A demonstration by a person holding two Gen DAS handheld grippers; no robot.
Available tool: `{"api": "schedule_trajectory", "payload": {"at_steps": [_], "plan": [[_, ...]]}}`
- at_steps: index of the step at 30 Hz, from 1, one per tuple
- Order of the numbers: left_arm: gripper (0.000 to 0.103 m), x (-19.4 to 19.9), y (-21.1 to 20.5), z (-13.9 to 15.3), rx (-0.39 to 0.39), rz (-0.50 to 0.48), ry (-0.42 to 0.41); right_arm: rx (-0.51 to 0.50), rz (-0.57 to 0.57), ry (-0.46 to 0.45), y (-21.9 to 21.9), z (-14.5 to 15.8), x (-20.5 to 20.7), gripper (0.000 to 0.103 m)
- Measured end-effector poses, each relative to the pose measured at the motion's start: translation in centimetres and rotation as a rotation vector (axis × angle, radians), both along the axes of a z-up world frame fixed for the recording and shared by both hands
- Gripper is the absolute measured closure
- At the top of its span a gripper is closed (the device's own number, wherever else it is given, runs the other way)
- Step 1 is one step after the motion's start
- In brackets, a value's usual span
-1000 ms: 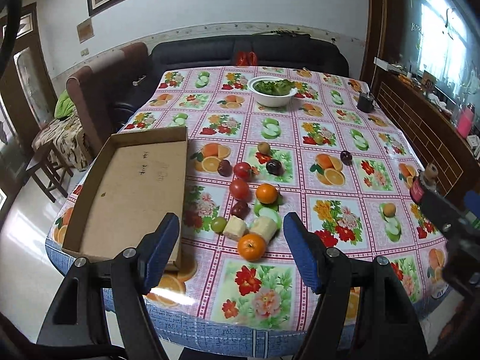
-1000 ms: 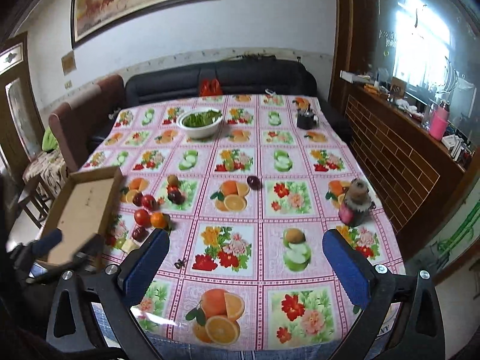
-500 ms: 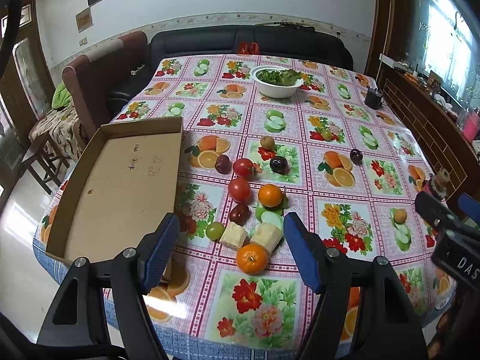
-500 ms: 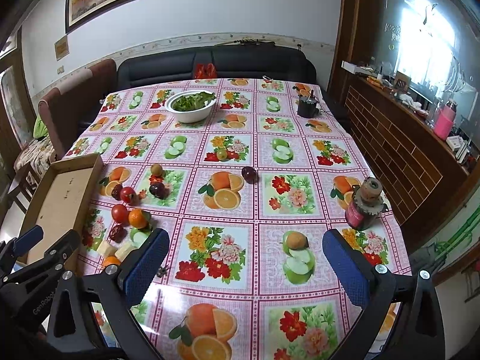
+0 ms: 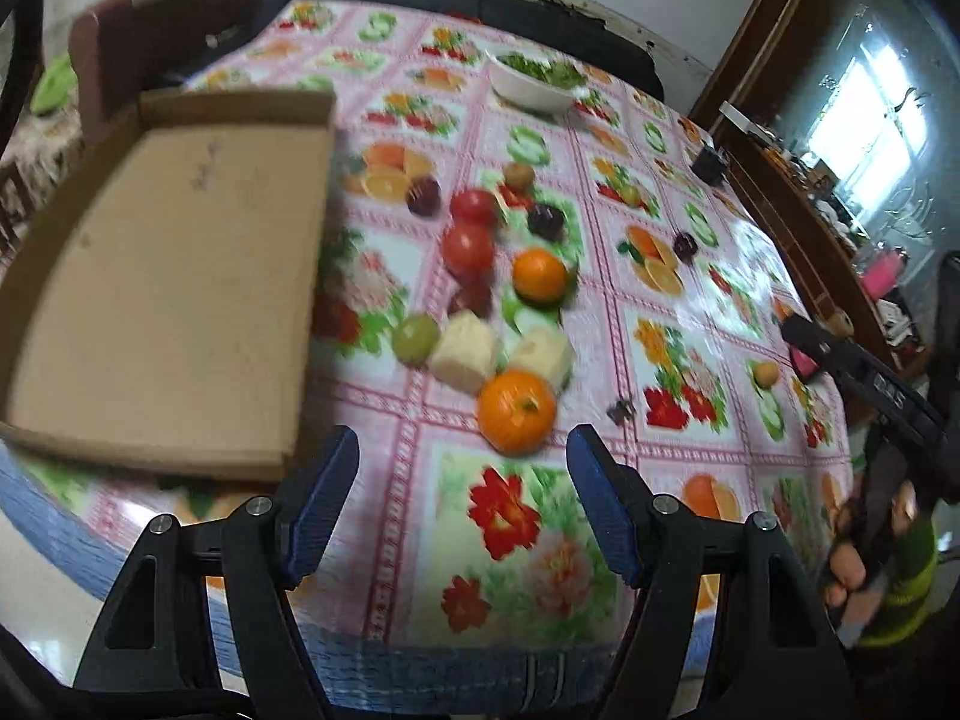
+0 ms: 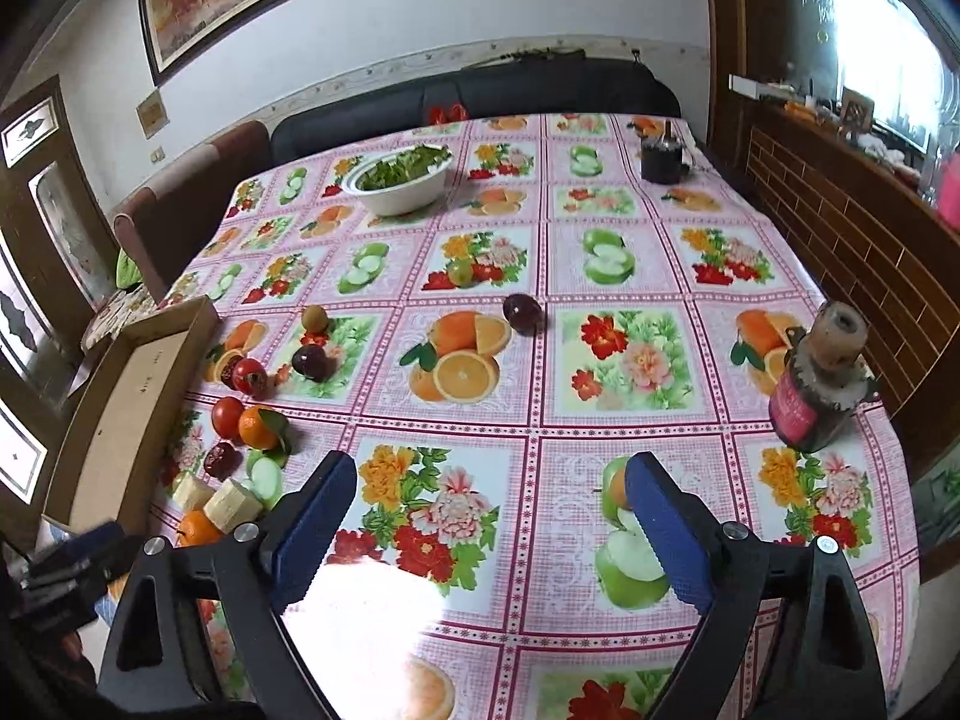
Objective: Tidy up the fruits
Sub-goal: 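Move both tools toward the fruits lying beside the cardboard box, then grasp the mandarin orange with the left tool while the right tool grasps a dark plum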
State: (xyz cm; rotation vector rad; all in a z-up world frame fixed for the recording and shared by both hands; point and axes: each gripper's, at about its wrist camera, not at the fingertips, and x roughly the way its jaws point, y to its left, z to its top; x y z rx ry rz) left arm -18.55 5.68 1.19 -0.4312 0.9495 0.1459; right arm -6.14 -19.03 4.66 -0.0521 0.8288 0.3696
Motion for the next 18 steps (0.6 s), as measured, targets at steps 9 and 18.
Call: {"api": "schedule_trajectory", "payload": {"at_steps": [9,18], "plan": [[0.047,3.4,-1.4,-2.2,-0.016,-0.04,0.06,-0.017,0.032,0.034,0.9,-1.7,2.8,0.019],[0.063,5.0,-1.5,-2.5,-0.006,-0.049,0.052,0.018,0.024,0.085,1.3,-3.7,9.7,0.031]]}}
